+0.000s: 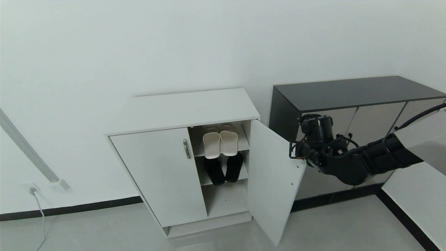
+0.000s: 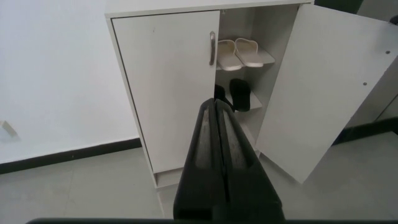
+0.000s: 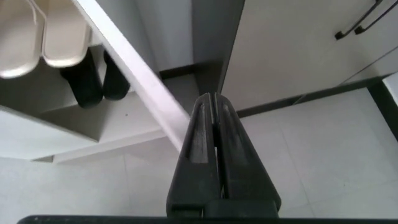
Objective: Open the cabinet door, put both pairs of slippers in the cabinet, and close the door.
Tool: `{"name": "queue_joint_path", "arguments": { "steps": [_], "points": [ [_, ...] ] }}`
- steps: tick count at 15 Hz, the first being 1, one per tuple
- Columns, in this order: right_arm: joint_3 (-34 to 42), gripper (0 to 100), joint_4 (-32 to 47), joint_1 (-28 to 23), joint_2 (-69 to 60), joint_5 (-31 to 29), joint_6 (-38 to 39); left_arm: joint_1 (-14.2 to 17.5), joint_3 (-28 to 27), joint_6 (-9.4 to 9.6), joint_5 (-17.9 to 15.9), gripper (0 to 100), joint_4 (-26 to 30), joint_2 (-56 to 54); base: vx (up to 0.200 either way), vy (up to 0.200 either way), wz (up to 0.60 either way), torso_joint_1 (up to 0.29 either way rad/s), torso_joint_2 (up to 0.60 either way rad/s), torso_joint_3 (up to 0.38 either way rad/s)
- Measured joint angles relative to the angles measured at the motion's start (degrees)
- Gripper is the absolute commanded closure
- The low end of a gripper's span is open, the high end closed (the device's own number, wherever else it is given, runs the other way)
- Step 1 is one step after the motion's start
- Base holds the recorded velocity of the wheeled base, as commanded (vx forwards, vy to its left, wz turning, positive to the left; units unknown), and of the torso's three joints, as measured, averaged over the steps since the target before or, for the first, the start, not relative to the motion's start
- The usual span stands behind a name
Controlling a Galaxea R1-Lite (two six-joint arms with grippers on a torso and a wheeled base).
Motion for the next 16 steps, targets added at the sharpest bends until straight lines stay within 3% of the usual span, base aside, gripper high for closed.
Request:
{"name": "queue_joint_path", "arguments": {
  "steps": [10, 16],
  "points": [
    [7.9, 100, -0.2, 14.6, -7.2, 0.0, 2.4, 0.0, 0.0, -0.06, 0.0, 100, 0.0, 0.0, 0.000, 0.000, 0.00, 0.000, 0.00, 0.000],
    [11.5, 100, -3.2, 16.8, -9.1, 2.0, 0.3, -0.1, 0.0, -0.06, 0.1, 100, 0.0, 0.0, 0.000, 0.000, 0.00, 0.000, 0.00, 0.000]
  ]
}}
